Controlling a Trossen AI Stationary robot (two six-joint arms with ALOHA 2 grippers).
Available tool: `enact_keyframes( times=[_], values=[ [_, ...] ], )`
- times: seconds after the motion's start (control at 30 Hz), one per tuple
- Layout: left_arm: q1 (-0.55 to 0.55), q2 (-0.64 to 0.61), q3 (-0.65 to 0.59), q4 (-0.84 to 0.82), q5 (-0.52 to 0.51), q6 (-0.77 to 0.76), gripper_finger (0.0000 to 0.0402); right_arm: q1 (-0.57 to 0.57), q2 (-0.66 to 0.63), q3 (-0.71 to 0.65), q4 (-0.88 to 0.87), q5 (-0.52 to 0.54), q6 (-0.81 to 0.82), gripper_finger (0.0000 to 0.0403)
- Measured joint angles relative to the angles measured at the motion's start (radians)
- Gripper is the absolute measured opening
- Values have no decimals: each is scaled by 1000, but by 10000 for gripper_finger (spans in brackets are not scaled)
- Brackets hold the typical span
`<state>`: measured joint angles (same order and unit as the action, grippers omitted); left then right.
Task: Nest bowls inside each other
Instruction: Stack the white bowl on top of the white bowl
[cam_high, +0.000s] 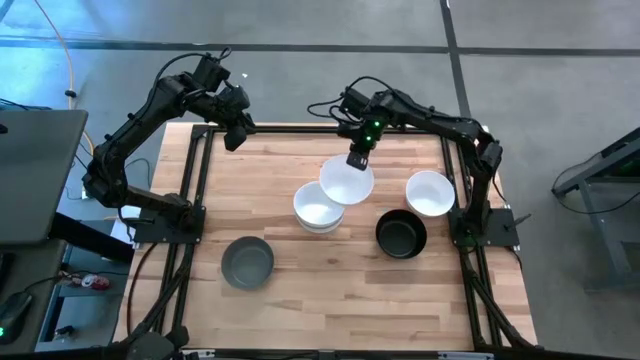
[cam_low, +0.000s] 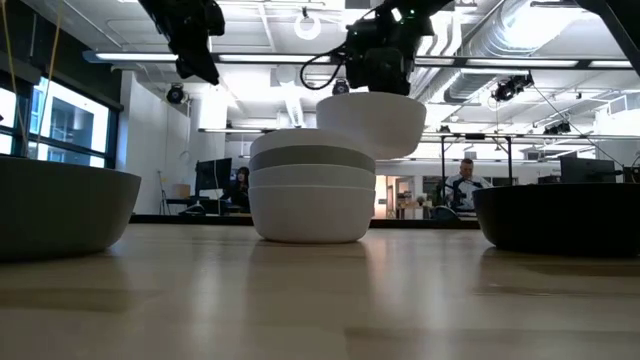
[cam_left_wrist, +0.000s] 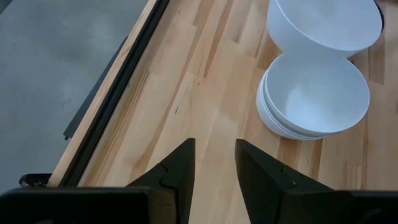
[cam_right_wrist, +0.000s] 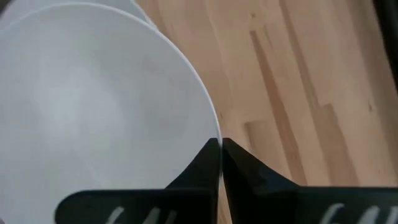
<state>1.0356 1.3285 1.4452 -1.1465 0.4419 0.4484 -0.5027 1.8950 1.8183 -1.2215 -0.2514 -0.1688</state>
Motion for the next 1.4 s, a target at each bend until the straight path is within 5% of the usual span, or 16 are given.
enact_keyframes(
  times=[0.7, 1.13, 1.4],
  values=[
    [-43, 0, 0, 0, -2, 8, 104, 83, 8, 0, 176, -44, 327, 0],
    [-43, -1, -11, -5, -2, 1, 104, 126, 118, -2, 169, -57, 374, 0],
    [-41, -1, -123, 17, -5, 49, 104, 155, 139, -2, 162, -59, 382, 0]
  ],
)
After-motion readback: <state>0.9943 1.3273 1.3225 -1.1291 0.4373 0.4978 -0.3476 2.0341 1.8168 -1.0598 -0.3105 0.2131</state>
